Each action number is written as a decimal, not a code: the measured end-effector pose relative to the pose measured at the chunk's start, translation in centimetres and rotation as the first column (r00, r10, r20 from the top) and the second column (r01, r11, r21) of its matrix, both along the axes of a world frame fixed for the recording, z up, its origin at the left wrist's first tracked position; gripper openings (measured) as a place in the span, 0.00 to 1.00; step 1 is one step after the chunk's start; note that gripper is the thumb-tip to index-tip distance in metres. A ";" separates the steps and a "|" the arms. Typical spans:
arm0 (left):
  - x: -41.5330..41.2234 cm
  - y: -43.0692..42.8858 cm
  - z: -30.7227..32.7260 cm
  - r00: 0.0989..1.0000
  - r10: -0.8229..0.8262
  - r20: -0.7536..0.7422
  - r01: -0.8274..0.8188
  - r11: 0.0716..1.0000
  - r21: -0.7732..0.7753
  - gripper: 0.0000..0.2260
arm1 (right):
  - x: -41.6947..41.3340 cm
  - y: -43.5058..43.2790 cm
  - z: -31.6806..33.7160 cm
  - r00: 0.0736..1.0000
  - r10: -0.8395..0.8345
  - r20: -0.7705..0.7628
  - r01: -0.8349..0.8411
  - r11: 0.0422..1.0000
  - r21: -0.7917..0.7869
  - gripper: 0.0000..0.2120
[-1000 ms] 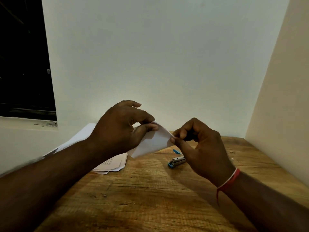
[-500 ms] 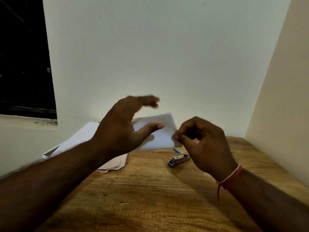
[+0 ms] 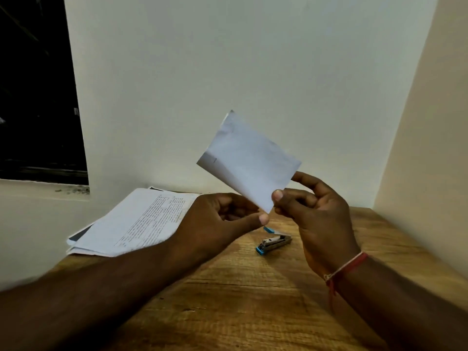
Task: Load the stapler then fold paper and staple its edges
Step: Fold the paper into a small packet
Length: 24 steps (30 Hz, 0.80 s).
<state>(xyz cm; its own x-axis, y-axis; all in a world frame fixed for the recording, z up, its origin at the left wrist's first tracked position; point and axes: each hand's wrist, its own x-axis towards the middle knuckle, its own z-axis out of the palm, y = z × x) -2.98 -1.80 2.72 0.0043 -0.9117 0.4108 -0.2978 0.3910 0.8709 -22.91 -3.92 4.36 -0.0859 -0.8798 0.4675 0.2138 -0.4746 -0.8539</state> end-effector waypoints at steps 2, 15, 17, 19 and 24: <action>0.0 0.0 -0.1 0.999 0.045 0.011 -0.045 0.999 -0.021 0.09 | 0.2 0.2 -0.2 0.999 0.007 -0.047 -0.007 1.000 0.003 0.23; 0.6 -0.3 -0.4 0.999 0.029 0.028 -0.029 1.000 -0.005 0.08 | 1.0 0.8 -0.7 0.991 0.068 -0.117 -0.068 0.998 0.012 0.27; 0.6 -0.3 -0.5 0.998 0.031 0.047 -0.031 0.999 -0.007 0.08 | 1.1 0.7 -0.8 0.984 0.093 -0.155 -0.092 0.996 0.013 0.27; 0.7 -0.4 -0.5 0.997 0.034 0.067 -0.034 0.999 -0.001 0.08 | 0.9 0.5 -0.8 0.974 0.114 -0.196 -0.113 0.993 0.016 0.26; 0.7 -0.3 -0.4 0.996 0.039 0.086 -0.039 0.999 0.000 0.08 | 0.6 0.2 -0.7 0.965 0.117 -0.234 -0.114 0.993 0.025 0.27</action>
<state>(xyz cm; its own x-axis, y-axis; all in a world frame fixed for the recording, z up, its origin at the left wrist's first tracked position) -2.32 -2.10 2.34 0.0045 -0.9122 0.4097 -0.3868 0.3762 0.8419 -22.33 -3.70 3.65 0.1273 -0.8826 0.4525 0.0597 -0.4486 -0.8917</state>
